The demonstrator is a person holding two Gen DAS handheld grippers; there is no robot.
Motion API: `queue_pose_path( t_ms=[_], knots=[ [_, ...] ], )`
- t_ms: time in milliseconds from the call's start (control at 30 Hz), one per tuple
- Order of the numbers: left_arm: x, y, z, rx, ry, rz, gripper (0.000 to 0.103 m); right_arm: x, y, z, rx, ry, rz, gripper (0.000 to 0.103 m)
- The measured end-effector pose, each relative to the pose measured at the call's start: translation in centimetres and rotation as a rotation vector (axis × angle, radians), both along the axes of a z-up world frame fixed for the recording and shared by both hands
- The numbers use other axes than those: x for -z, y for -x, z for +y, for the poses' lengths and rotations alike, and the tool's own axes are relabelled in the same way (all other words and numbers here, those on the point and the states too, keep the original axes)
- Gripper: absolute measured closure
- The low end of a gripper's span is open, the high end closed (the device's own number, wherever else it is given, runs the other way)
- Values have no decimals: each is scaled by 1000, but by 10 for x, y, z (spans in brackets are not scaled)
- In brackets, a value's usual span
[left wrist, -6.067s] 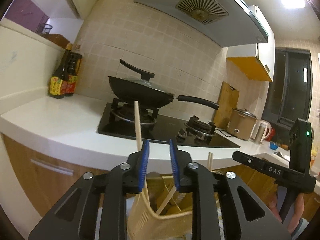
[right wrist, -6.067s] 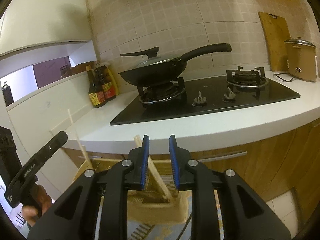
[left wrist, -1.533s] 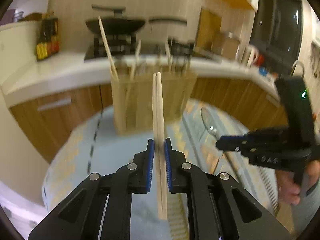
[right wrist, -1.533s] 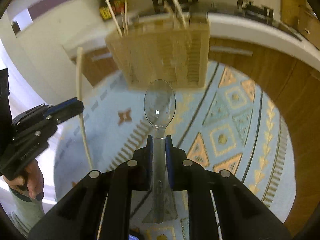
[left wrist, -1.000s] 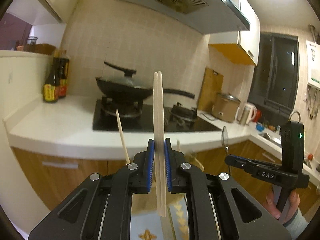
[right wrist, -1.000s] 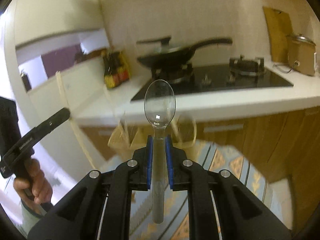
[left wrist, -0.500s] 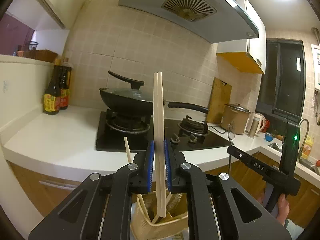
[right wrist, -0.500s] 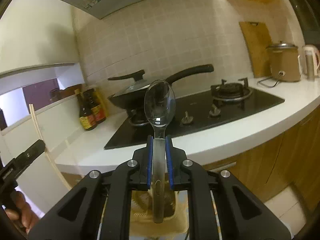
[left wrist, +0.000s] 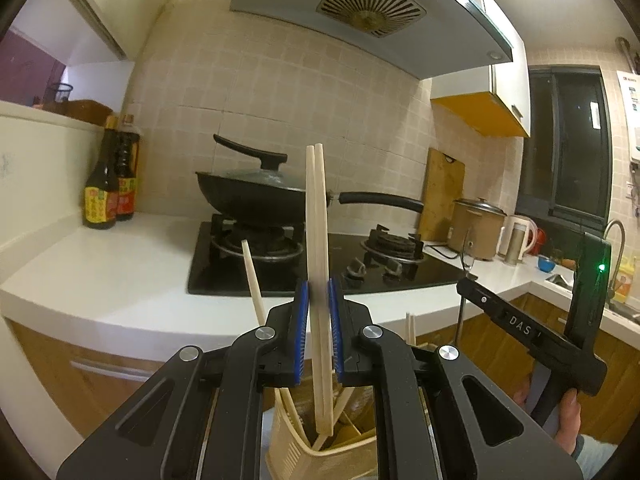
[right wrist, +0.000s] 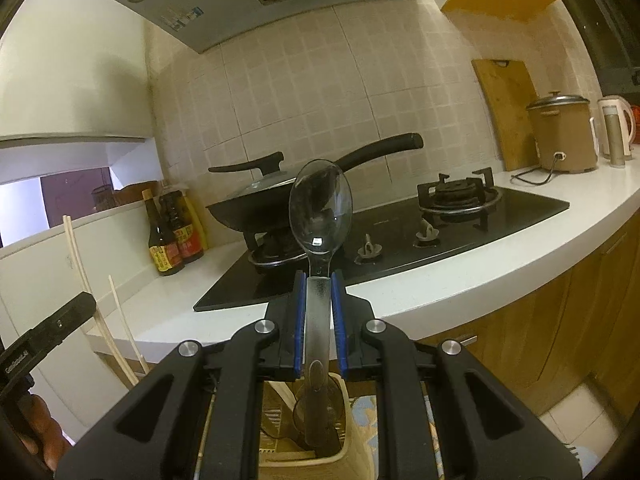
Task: Organize utensils
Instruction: 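Lower the chopsticks and spoon into the holder and open both tools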
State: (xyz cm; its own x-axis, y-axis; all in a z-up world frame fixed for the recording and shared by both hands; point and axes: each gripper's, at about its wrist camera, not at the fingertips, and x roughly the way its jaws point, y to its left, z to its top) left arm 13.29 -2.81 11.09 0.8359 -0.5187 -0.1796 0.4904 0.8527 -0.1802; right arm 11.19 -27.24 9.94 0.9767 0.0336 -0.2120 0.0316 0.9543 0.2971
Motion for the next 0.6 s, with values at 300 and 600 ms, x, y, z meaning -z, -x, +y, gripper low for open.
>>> queue_pose_path(
  t_ms=[300, 600],
  knots=[
    [15, 9, 10, 12, 18, 59, 90, 6, 31, -3, -35, -3, 53, 75],
    [28, 48, 28, 31, 45, 112, 69, 26, 82, 7, -51, 33, 138, 75]
  ],
)
